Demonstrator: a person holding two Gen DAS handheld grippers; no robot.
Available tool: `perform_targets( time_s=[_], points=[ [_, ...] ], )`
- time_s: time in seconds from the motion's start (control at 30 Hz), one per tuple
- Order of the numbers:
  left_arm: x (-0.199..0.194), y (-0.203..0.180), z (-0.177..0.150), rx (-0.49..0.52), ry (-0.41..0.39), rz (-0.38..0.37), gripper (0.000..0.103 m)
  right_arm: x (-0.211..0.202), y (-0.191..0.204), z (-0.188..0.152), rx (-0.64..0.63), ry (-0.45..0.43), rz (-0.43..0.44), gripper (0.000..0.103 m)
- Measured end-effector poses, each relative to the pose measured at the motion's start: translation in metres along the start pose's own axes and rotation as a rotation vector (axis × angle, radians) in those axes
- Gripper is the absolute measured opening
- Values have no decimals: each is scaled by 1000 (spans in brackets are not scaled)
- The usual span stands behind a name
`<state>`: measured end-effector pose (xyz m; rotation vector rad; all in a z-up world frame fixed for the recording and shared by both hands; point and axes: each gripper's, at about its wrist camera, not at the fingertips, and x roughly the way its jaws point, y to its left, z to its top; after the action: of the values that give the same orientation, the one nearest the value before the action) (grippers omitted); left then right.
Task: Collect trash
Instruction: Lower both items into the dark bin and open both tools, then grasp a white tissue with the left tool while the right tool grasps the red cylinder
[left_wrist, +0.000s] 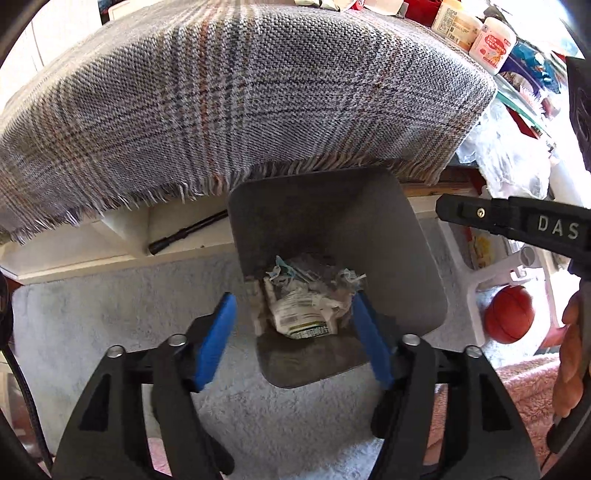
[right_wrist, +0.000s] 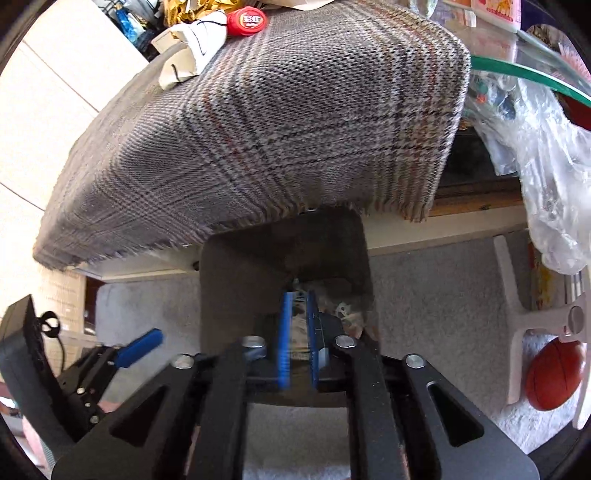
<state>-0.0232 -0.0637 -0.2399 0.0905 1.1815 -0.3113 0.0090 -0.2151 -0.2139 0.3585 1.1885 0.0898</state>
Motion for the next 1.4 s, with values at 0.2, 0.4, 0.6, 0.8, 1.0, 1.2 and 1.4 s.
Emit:
perform_targets(
  time_s=[0.2, 0.4, 0.6, 0.8, 1.0, 1.2, 1.4],
  points=[
    [-6, 8, 2, -23, -12, 31, 75, -7, -6, 0, 14, -39, -40, 86],
    [-19, 21, 10, -65, -58, 46, 92, -7, -7, 3, 6, -23, -48, 87],
    [-38, 27, 19, -89, -91, 71, 93, -23, -12, 9, 35, -51, -66, 94],
    [-63, 31, 44, -85, -143, 89, 94, -56, -9, 32, 32, -128, -54, 95],
    [-87, 21, 84, -36, -203, 85, 94, -82, -6, 71, 13, -187, -74, 95],
    [-101, 11, 131, -23, -256, 56, 94, -96, 7, 117, -14, -235, -75, 95],
    [-93, -10, 165, 14, -250, 2, 87, -98, 9, 158, 20, -271, -71, 95]
  ],
)
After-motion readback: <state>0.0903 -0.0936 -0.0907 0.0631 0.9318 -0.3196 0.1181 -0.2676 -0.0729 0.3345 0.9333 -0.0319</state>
